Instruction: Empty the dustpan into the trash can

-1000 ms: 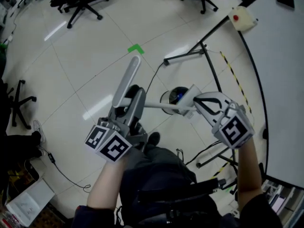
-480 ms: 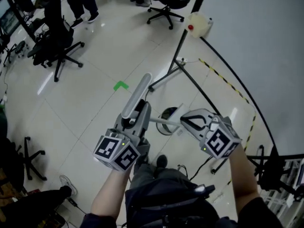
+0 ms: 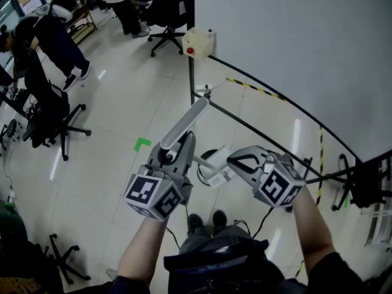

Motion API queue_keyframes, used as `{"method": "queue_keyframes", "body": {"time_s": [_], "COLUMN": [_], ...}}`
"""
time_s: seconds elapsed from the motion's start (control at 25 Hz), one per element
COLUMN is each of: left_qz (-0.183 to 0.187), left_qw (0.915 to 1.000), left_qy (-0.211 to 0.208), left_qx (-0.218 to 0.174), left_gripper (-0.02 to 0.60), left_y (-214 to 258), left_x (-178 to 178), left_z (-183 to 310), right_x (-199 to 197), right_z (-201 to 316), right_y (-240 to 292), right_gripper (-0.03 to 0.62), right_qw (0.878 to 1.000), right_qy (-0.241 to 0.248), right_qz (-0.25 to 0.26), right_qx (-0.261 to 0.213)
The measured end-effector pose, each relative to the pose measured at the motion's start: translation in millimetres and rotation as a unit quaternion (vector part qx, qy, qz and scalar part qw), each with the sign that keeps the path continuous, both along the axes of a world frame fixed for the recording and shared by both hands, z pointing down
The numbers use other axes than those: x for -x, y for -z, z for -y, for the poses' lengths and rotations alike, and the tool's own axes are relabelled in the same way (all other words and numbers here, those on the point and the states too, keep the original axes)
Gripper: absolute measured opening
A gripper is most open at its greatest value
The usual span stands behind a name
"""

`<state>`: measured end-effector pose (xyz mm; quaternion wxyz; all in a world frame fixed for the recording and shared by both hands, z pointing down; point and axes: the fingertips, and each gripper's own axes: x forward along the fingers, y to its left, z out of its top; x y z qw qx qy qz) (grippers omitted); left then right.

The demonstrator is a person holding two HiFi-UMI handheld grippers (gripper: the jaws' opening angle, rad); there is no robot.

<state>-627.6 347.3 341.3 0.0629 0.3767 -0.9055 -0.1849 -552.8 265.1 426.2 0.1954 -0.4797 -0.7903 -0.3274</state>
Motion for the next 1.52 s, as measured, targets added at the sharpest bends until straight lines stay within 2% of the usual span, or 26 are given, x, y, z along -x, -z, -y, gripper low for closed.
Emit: {"method": "queue_keyframes", "body": {"time_s": [0.2, 0.44, 0.68, 0.92, 1.12, 1.32, 1.52], "left_qz": [0.025, 0.038, 0.052, 0.085, 0.114, 0.123, 0.128], "left_qw": [0.997, 0.9943, 0.9946, 0.9937, 0.9904, 0.9883, 0.9878], "left_qy": [-0.054, -0.071, -0.059, -0.038, -0.035, -0.048, -0.07], "left_qx": [0.05, 0.07, 0.067, 0.061, 0.07, 0.076, 0.054], "left_gripper": [0.051, 0.046, 0.043, 0.041, 0.041, 0.041, 0.041], "left_y": [16.7, 30.6, 54.3, 107.1, 128.2, 134.4, 143.9], "left_x": [16.5, 21.5, 15.0, 7.5, -5.3, -8.5, -5.3], "left_z": [49.6, 89.0, 98.9, 95.9, 99.8, 103.9, 95.4], "right_x": [8.9, 11.2, 13.1, 19.6, 13.2, 4.8, -2.9], "right_z": [25.6, 55.4, 76.7, 77.3, 80.8, 90.3, 91.5], "right_y": [14.8, 33.8, 45.4, 74.9, 104.9, 124.7, 132.7], "right_gripper": [0.014, 0.014, 0.014, 0.014, 0.014, 0.014, 0.014], "right_qw": [0.999, 0.996, 0.993, 0.99, 0.981, 0.972, 0.97], "right_qy": [-0.03, -0.057, -0.057, -0.041, -0.04, -0.065, -0.108], "right_qz": [0.015, 0.032, 0.04, 0.057, 0.054, 0.058, 0.072], "right_qx": [0.02, 0.068, 0.096, 0.126, 0.183, 0.22, 0.207]}}
